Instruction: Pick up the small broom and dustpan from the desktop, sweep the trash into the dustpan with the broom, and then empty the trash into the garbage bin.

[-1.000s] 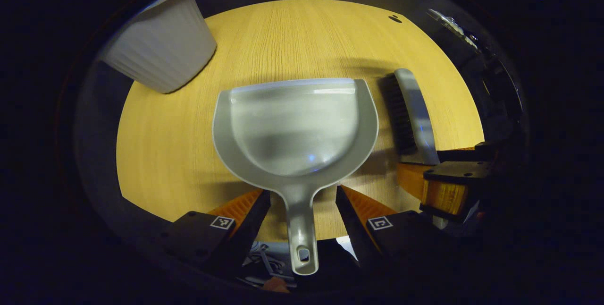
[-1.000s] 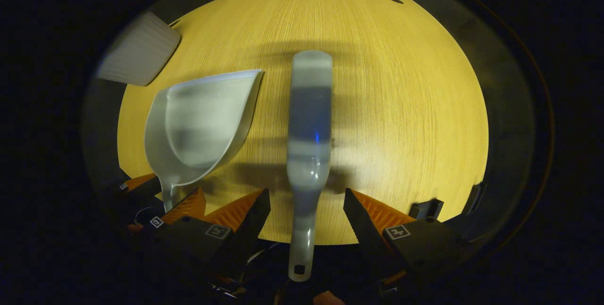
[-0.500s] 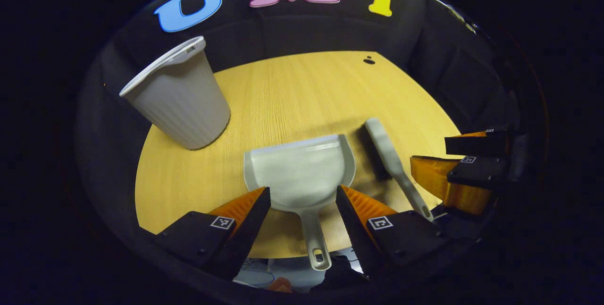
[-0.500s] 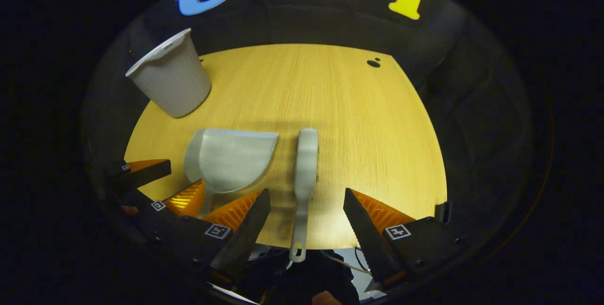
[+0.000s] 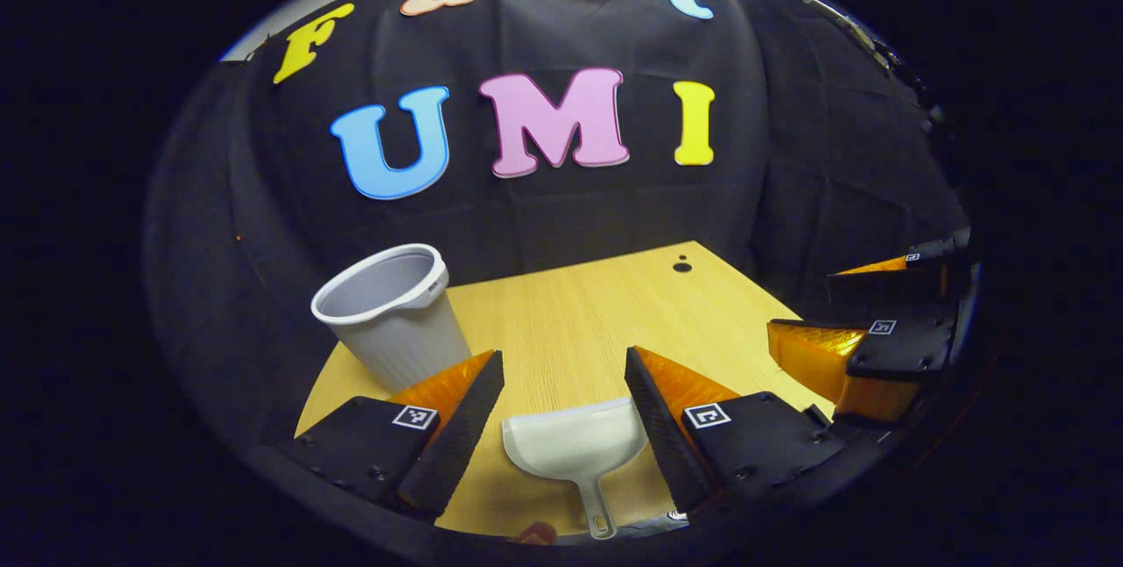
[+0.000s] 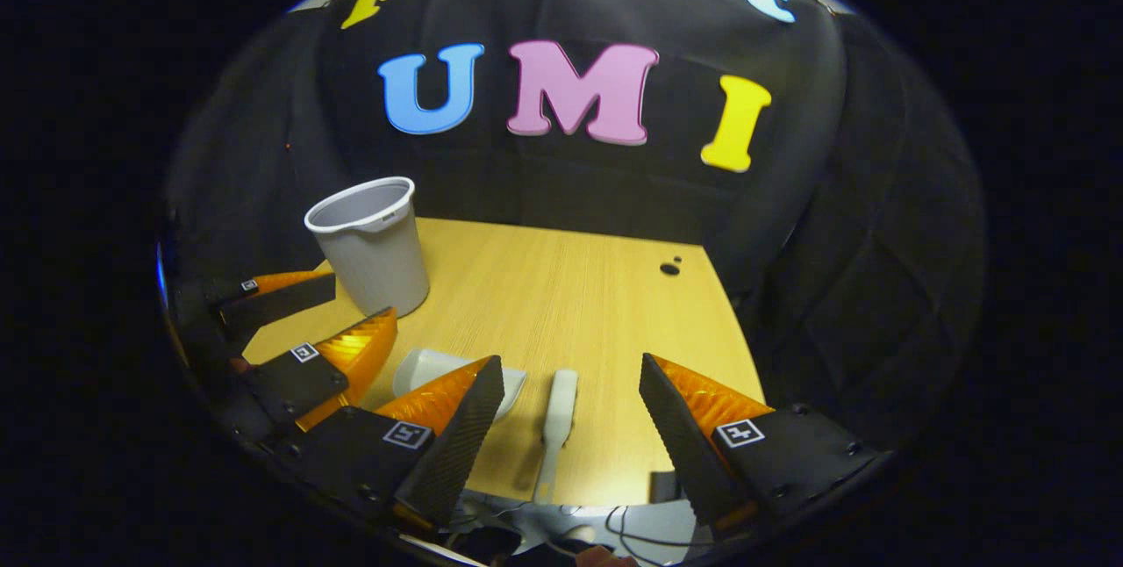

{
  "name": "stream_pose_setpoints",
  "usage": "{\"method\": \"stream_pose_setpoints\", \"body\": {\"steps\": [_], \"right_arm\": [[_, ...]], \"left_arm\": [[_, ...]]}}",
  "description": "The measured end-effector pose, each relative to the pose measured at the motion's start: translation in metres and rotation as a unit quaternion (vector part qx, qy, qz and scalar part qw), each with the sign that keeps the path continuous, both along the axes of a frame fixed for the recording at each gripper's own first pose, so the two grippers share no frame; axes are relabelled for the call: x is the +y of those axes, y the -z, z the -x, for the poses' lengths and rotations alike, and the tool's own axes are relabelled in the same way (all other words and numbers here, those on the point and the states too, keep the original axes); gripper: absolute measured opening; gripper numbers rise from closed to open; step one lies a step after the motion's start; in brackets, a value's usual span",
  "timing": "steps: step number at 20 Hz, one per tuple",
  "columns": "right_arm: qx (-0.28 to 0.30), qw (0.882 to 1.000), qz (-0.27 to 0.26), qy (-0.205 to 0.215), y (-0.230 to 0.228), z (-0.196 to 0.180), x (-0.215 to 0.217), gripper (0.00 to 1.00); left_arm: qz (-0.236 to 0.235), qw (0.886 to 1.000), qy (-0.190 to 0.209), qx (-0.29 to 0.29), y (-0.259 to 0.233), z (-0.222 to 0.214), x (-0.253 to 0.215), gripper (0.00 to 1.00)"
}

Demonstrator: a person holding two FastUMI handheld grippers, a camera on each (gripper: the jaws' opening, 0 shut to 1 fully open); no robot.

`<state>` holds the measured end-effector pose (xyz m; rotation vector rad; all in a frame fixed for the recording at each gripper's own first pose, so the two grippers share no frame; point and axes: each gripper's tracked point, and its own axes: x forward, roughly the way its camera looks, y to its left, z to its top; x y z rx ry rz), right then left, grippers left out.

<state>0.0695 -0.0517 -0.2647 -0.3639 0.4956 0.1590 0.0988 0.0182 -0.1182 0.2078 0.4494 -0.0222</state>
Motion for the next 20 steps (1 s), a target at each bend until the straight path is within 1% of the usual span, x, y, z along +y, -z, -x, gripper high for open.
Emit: {"method": "stream_pose_setpoints", "body": {"steps": [1,4,5,6,8,9,10,11,12,13,14,15,16,17,18,19,20], "right_arm": [[-0.027,0.999,0.000,-0.018,-0.020,0.000,0.001,1.00],[-0.105,0.993,-0.024,-0.053,-0.069,0.006,0.001,1.00],[-0.135,0.989,-0.035,-0.054,-0.088,0.007,-0.001,1.00],[-0.163,0.984,-0.046,-0.056,-0.107,0.005,-0.004,1.00],[-0.191,0.978,-0.067,-0.057,-0.113,-0.001,-0.015,1.00],[-0.199,0.975,-0.076,-0.060,-0.116,-0.004,-0.017,1.00],[-0.203,0.974,-0.082,-0.062,-0.121,-0.005,-0.020,1.00],[-0.207,0.972,-0.092,-0.067,-0.129,-0.004,-0.020,0.92],[-0.212,0.969,-0.101,-0.074,-0.134,0.002,-0.018,1.00],[-0.224,0.965,-0.111,-0.081,-0.141,0.005,-0.016,1.00],[-0.239,0.961,-0.112,-0.087,-0.147,0.007,-0.018,0.92],[-0.246,0.960,-0.109,-0.083,-0.149,0.011,-0.021,0.91],[-0.246,0.960,-0.107,-0.079,-0.147,0.011,-0.020,0.92],[-0.252,0.959,-0.109,-0.076,-0.149,0.014,-0.018,1.00],[-0.267,0.954,-0.111,-0.074,-0.160,0.017,-0.018,1.00],[-0.271,0.954,-0.109,-0.071,-0.166,0.019,-0.017,0.91],[-0.272,0.954,-0.105,-0.076,-0.162,0.019,-0.009,0.92]], "left_arm": [[0.008,1.000,-0.005,-0.021,0.002,0.003,0.002,0.84],[0.007,0.996,-0.026,-0.082,0.008,-0.001,0.004,0.84],[0.006,0.994,-0.025,-0.108,0.005,-0.003,0.001,0.84],[0.006,0.989,-0.015,-0.150,-0.001,-0.009,-0.003,0.84],[-0.008,0.984,-0.029,-0.175,-0.001,-0.007,0.003,0.81],[-0.016,0.984,-0.037,-0.175,-0.005,-0.004,0.003,0.81],[-0.018,0.984,-0.053,-0.169,-0.005,-0.003,0.005,0.82],[-0.014,0.985,-0.066,-0.161,-0.008,0.000,0.003,0.82],[-0.003,0.985,-0.075,-0.153,-0.008,0.003,0.001,0.81],[0.010,0.985,-0.080,-0.153,-0.013,0.012,-0.008,0.82],[0.021,0.984,-0.083,-0.154,-0.016,0.017,-0.010,0.82],[0.029,0.984,-0.089,-0.149,-0.013,0.022,-0.007,0.82],[0.032,0.984,-0.090,-0.149,-0.014,0.022,-0.004,0.82],[0.036,0.984,-0.083,-0.151,-0.017,0.021,-0.004,0.81],[0.040,0.985,-0.071,-0.150,-0.021,0.018,-0.004,0.82],[0.037,0.986,-0.067,-0.147,-0.023,0.015,0.001,0.82],[0.034,0.986,-0.064,-0.151,-0.028,0.012,0.007,0.82]]}}
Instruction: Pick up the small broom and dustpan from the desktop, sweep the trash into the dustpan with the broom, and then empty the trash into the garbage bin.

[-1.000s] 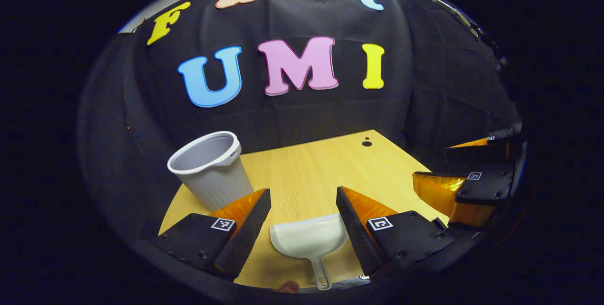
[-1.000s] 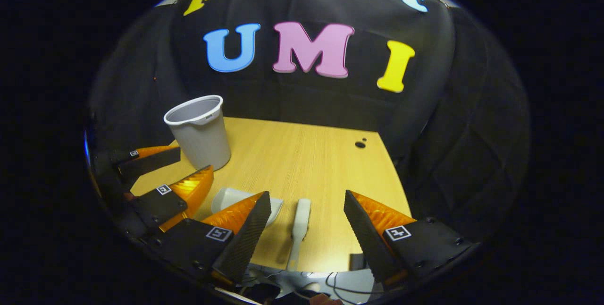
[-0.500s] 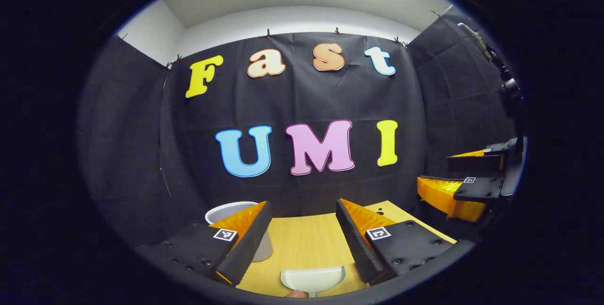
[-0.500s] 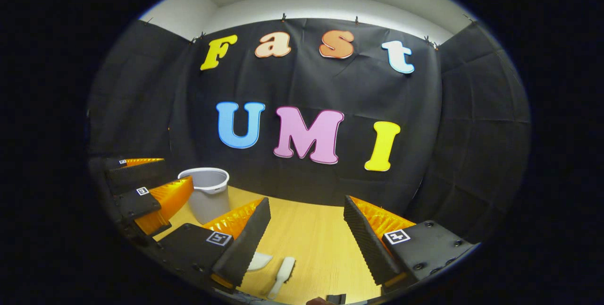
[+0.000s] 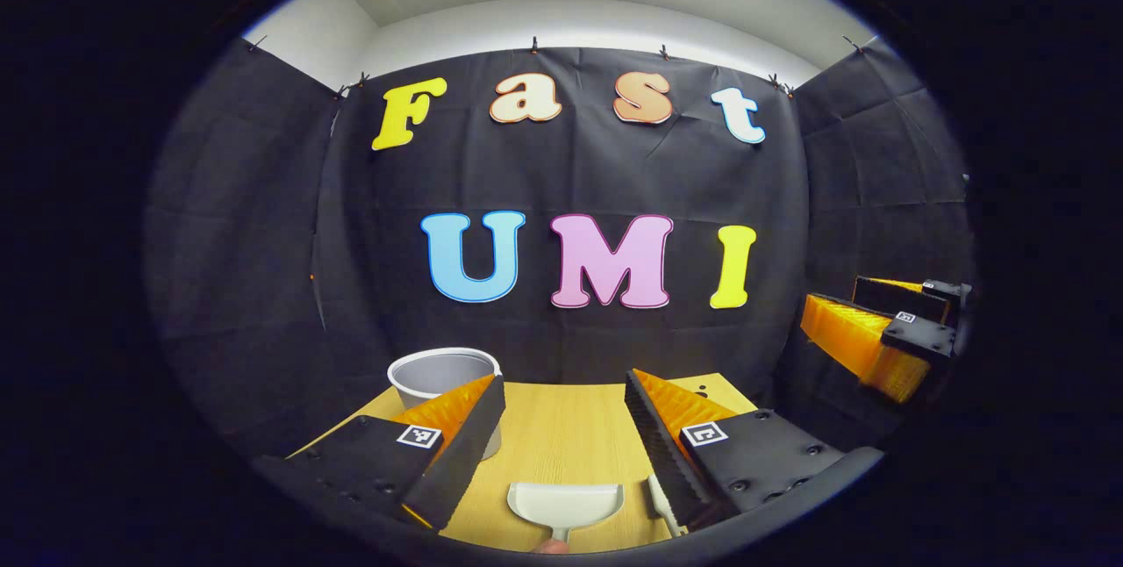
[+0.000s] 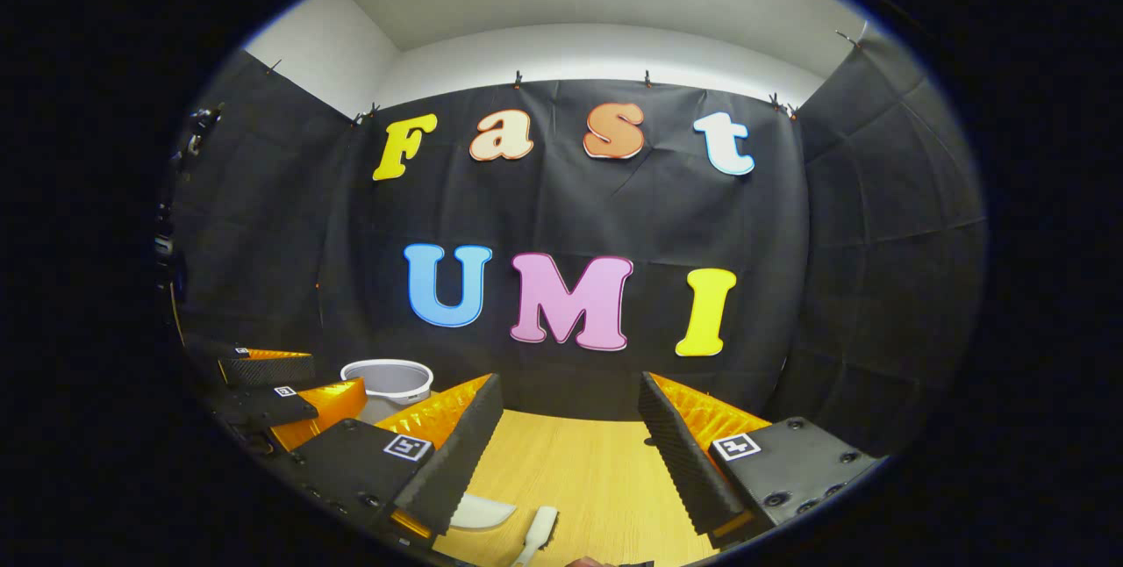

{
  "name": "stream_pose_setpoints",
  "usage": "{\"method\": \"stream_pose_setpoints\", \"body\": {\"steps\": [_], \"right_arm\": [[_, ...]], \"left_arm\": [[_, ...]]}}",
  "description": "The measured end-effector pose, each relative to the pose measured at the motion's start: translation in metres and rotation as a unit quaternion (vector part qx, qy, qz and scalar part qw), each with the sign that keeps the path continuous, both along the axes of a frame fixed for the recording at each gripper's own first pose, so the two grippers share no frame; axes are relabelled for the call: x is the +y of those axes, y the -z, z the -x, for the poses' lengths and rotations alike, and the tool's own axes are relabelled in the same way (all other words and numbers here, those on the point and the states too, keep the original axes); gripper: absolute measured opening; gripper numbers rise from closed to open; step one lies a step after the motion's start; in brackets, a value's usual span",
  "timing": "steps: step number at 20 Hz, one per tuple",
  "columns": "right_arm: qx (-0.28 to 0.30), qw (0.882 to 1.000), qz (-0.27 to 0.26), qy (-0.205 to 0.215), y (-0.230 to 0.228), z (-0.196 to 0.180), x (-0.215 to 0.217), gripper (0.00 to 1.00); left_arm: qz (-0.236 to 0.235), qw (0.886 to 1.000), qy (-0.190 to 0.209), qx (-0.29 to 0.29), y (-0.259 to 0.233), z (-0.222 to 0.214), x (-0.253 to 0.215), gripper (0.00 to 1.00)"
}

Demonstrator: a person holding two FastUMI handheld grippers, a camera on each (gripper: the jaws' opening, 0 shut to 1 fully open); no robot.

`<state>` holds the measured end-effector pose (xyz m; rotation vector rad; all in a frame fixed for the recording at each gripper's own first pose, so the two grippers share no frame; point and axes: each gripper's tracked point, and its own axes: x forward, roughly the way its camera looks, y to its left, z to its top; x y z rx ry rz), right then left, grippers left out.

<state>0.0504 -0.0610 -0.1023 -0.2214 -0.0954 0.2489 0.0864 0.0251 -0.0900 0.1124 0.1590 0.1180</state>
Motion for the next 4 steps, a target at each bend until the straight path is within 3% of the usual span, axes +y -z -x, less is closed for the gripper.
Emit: {"method": "stream_pose_setpoints", "body": {"steps": [2,3,4], "right_arm": [[0.004,1.000,0.011,0.001,0.006,-0.001,0.009,0.92],[0.010,1.000,0.013,0.003,0.010,0.000,0.012,1.00],[0.012,1.000,0.011,0.001,0.010,0.001,0.018,1.00]], "left_arm": [[0.001,1.000,0.013,-0.015,-0.011,-0.007,0.002,0.82],[0.002,1.000,0.017,-0.014,-0.010,-0.008,0.004,0.82],[0.003,1.000,0.020,-0.021,-0.012,-0.009,0.005,0.82]]}}
